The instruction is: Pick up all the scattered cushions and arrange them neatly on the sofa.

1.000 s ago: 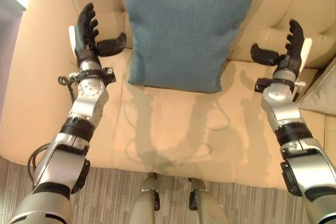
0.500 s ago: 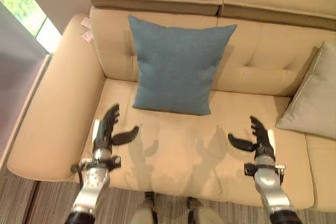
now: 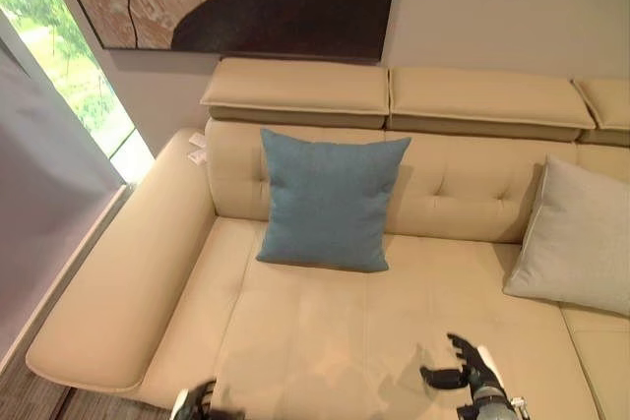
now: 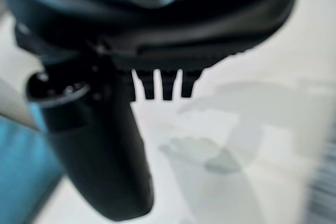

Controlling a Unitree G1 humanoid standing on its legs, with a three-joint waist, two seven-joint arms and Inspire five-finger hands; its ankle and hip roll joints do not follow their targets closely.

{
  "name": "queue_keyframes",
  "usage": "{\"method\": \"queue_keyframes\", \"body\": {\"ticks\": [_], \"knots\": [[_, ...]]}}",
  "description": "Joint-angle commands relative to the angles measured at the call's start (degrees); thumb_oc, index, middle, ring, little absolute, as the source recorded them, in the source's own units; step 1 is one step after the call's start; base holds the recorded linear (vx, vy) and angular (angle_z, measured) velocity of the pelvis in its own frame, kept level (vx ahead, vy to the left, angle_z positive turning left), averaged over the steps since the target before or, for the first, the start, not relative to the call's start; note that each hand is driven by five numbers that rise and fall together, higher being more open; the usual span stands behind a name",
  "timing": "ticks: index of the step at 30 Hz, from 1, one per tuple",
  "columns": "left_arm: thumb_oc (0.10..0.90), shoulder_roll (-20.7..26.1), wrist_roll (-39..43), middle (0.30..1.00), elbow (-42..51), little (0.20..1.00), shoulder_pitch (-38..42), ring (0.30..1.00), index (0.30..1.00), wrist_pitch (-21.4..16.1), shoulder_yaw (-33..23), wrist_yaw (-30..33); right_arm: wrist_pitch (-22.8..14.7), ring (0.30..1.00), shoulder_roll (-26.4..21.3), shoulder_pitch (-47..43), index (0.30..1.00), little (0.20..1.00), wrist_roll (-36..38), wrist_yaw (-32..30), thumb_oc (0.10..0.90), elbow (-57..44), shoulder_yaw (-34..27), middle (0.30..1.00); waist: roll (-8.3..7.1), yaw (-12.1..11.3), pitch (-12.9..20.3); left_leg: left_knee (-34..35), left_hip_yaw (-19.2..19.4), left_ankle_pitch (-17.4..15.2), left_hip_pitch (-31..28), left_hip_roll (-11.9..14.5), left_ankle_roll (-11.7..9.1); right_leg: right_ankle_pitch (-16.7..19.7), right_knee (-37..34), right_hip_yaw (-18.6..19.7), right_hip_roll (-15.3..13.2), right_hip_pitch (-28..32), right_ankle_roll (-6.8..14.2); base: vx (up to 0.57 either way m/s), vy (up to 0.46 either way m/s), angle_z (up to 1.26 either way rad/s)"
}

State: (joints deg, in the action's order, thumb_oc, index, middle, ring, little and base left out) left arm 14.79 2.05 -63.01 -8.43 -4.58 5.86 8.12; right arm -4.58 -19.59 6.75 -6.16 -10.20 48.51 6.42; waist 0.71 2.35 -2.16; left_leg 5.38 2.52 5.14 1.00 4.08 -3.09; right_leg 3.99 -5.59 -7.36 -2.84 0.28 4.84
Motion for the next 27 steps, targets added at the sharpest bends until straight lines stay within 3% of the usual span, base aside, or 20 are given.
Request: {"method": "queue_keyframes", "body": {"ticks": [1, 7, 12, 14, 15, 18, 21, 22, 23, 25, 27], "knots": [[0.8, 1.83, -2.54, 0.9, -2.28, 0.9, 4.68, 0.9, 0.9, -2.38, -0.8, 1.12, -2.57, 0.9, -1.0, -2.58, 0.9, 0.9, -1.48, -0.53, 0.8, 1.04, 0.94, 0.9, -2.54, -0.23, 0.37, -0.38, 0.87, -6.08, -2.16, -1.31, -0.39, -4.49, 2.2, 0.09, -1.42, 0.46, 2.44, 0.02, -0.025, 0.03], [0.8, 2.28, -2.04, 0.9, -4.8, 0.9, 5.79, 0.9, 0.9, -2.08, -1.0, 0.93, -1.95, 0.9, -0.22, -3.36, 0.9, 0.9, -0.29, 0.27, 0.8, 5.67, 2.3, 0.9, -2.72, -0.23, -0.73, -1.93, 0.16, -6.34, -2.65, -0.52, -0.47, -5.64, 3.34, 1.21, -0.43, 0.81, 1.33, -0.02, -0.061, -0.03], [0.8, 3.0, -1.42, 0.9, -3.46, 0.9, 9.36, 0.9, 0.9, -2.43, 0.87, 1.69, -1.69, 0.9, -0.64, -6.14, 0.9, 0.9, 0.96, -0.51, 0.8, 8.08, 3.89, 0.9, -4.07, -0.35, -4.58, -11.96, -1.13, -5.88, 8.13, -0.13, -1.86, -4.47, 2.44, 0.64, -0.7, -2.48, 0.27, -0.26, -0.084, 0.14], [0.8, 2.66, -1.66, 0.9, -3.72, 0.9, 10.06, 0.9, 0.9, -2.59, 1.33, 1.6, -1.52, 0.9, -0.98, -7.22, 0.9, 0.9, 0.8, -0.86, 0.8, 9.65, 4.28, 0.9, -4.94, -0.26, -4.71, -17.28, -2.22, -9.04, 9.89, -1.25, -1.64, -3.21, 2.18, 0.3, -1.69, -4.57, 0.21, -0.26, -0.02, 0.42], [0.8, 2.09, -1.71, 0.9, -4.38, 0.9, 10.25, 0.9, 0.9, -2.55, 1.3, 1.45, -1.4, 0.9, -0.97, -7.77, 0.9, 0.9, 0.79, -1.14, 0.8, 10.42, 4.06, 0.9, -5.28, 0.07, -4.61, -24.1, -3.57, -12.13, 9.94, -1.14, -1.1, -2.12, 1.55, 0.14, -2.32, -5.79, 0.33, -0.21, 0.004, 0.26], [0.8, 1.43, -1.87, 0.9, -4.96, 0.9, 9.76, 0.9, 0.9, -2.6, 1.32, 1.36, -1.36, 0.9, -0.87, -7.72, 0.9, 0.9, 0.8, -1.19, 0.8, 10.69, 3.66, 0.9, -5.31, 1.13, -3.44, -27.97, -6.42, -12.97, 6.44, -0.95, -0.7, -0.5, 1.36, 0.85, -2.72, -7.74, 0.62, -0.1, 0.08, 0.08], [0.8, 1.2, -2.08, 0.9, -4.71, 0.9, 9.84, 0.9, 0.9, -2.54, 1.73, 1.56, -1.27, 0.9, -0.64, -7.81, 0.9, 0.9, 1.09, -1.16, 0.8, 11.19, 3.56, 0.9, -4.57, 1.7, -3.48, -28.26, -8.39, -12.94, 4.06, -0.4, -1.08, 0.33, 1.66, 1.3, -2.59, -8.48, 0.89, -0.08, 0.147, 0.05], [0.8, 0.9, -2.39, 0.9, -4.31, 0.9, 9.84, 0.9, 0.9, -2.59, 2.27, 1.5, -1.14, 0.9, -0.4, -8.23, 0.9, 0.9, 1.06, -1.08, 0.8, 12.14, 3.34, 0.9, -3.24, 2.69, -3.16, -21.45, -8.27, -14.28, -0.11, -0.38, -1.42, 1.39, 1.92, 1.95, -2.4, -9.9, 1.76, -0.05, 0.149, 0.19], [0.8, 0.87, -2.39, 0.9, -4.31, 0.9, 9.84, 0.9, 0.9, -2.6, 2.27, 1.5, -1.14, 0.9, -0.42, -8.24, 0.9, 0.9, 1.06, -1.08, 0.8, 12.15, 3.34, 0.9, -3.2, 2.6, -3.21, -21.24, -8.17, -14.24, -0.33, -0.31, -1.43, 1.38, 1.92, 2.02, -2.33, -9.83, 1.75, -0.1, 0.241, 0.24], [0.8, 0.44, -2.73, 0.9, -4.26, 0.9, 10.12, 0.9, 0.9, -2.76, 2.8, 1.5, -0.8, 0.9, -0.02, -8.7, 0.9, 0.9, 0.78, -1.12, 0.8, 13.48, 3.19, 0.9, -2.63, 3.21, -3.19, -15.9, -8.04, -17.08, -2.83, -1.82, -0.98, 3.16, 1.89, 2.37, -3.29, -11.7, 2.88, -0.14, 0.218, 0.2], [0.8, 0.27, -2.53, 0.9, -3.98, 0.9, 10.77, 0.9, 0.9, -2.95, 3.21, 1.83, -0.23, 0.9, 0.21, -9.48, 0.9, 0.9, 0.51, -1.4, 0.8, 14.44, 3.12, 0.9, -2.88, 3.27, -3.98, -15.32, -7.66, -18.58, -2.25, -3.79, 0.09, 4.88, 2.23, 2.67, -4.83, -13.84, 3.98, -0.3, 0.301, -0.24]]}}
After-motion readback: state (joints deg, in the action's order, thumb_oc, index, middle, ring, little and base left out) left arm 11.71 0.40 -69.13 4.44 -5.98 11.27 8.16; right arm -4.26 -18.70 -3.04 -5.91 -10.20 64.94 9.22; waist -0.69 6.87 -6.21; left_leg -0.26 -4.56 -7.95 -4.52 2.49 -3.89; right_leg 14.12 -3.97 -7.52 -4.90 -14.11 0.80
